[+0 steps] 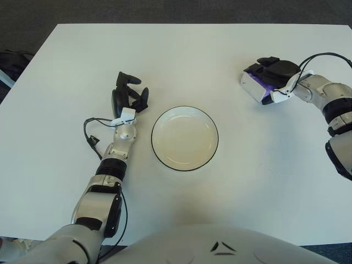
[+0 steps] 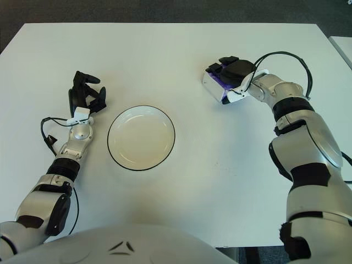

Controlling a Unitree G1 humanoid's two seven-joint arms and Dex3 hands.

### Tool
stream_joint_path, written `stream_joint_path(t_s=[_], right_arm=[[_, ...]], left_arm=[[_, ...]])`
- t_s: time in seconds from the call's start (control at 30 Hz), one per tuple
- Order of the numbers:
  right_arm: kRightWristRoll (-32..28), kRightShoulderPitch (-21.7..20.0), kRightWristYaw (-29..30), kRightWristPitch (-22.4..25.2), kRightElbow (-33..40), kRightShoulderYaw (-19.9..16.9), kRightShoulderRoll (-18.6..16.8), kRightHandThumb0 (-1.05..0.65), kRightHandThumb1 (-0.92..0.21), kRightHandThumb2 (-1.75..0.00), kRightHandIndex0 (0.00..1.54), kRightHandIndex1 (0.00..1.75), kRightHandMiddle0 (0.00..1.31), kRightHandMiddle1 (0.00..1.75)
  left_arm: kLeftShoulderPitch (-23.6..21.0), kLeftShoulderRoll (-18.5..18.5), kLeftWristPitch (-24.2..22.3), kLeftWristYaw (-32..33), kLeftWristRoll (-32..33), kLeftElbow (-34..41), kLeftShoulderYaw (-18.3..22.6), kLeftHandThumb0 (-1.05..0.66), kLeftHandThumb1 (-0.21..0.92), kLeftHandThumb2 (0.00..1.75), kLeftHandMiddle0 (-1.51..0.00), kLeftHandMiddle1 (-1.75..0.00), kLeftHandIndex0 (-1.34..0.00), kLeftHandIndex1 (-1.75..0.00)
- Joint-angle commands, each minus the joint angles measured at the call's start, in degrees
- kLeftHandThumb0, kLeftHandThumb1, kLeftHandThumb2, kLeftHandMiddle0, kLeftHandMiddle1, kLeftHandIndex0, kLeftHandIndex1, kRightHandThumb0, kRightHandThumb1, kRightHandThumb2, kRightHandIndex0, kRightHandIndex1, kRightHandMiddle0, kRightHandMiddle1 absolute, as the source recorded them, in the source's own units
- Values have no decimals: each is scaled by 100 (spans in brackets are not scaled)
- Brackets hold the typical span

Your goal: Put the tissue paper into the plate.

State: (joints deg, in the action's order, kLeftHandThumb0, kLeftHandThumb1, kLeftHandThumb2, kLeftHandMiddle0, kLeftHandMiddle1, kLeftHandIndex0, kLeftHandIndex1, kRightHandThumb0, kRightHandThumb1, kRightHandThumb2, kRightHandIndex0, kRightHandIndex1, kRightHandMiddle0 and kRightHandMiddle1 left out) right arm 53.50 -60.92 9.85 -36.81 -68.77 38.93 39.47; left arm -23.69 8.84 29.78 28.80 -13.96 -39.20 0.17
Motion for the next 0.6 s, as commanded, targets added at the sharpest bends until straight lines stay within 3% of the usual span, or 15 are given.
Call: stream_joint_path(t_s=[0.0, 0.2, 0.27, 0.33, 0.43, 0.47, 0.5, 0.57], right_arm=[[188, 662, 195, 263, -339, 260, -344, -57, -50, -67, 27, 3, 0, 63], [273, 722, 764, 388, -375, 357, -390, -53, -46, -72, 40, 8, 0, 78], [309, 743, 1009, 462, -421, 408, -418, -52, -46, -72, 46, 16, 0, 96], [339, 752, 1245, 603, -533, 454, -469, -53, -45, -72, 36, 78, 1, 137], [344, 753, 1463, 759, -675, 510, -550, -51, -44, -74, 38, 141, 13, 162], [337, 763, 1555, 791, -686, 523, -575, -51, -44, -74, 39, 148, 15, 165], [330, 769, 1627, 814, -697, 537, -592, -33, -40, -94, 47, 157, 24, 166], [362, 778, 1925, 856, -690, 594, -602, -17, -32, -117, 56, 166, 34, 170]], left_arm=[[1057, -154, -46, 92, -70, -661, -37, -39, 65, 86, -81, -175, -40, -170], [1101, -143, -20, 43, -18, -606, -8, -39, 65, 85, -83, -175, -41, -169], [1110, -135, 2, 18, 0, -617, 6, -39, 65, 85, -82, -175, -40, -169], [1116, -128, 9, -7, 17, -626, 18, -39, 65, 85, -82, -175, -40, -169], [1126, -125, 2, -25, 31, -623, 35, -39, 65, 84, -81, -175, -40, -170], [1131, -121, 3, -30, 39, -623, 45, -39, 65, 84, -81, -175, -40, -170], [1135, -118, 4, -35, 46, -623, 52, -39, 66, 84, -79, -175, -39, -170], [1136, -118, 21, -41, 65, -634, 70, -39, 66, 84, -78, -175, -39, -170]])
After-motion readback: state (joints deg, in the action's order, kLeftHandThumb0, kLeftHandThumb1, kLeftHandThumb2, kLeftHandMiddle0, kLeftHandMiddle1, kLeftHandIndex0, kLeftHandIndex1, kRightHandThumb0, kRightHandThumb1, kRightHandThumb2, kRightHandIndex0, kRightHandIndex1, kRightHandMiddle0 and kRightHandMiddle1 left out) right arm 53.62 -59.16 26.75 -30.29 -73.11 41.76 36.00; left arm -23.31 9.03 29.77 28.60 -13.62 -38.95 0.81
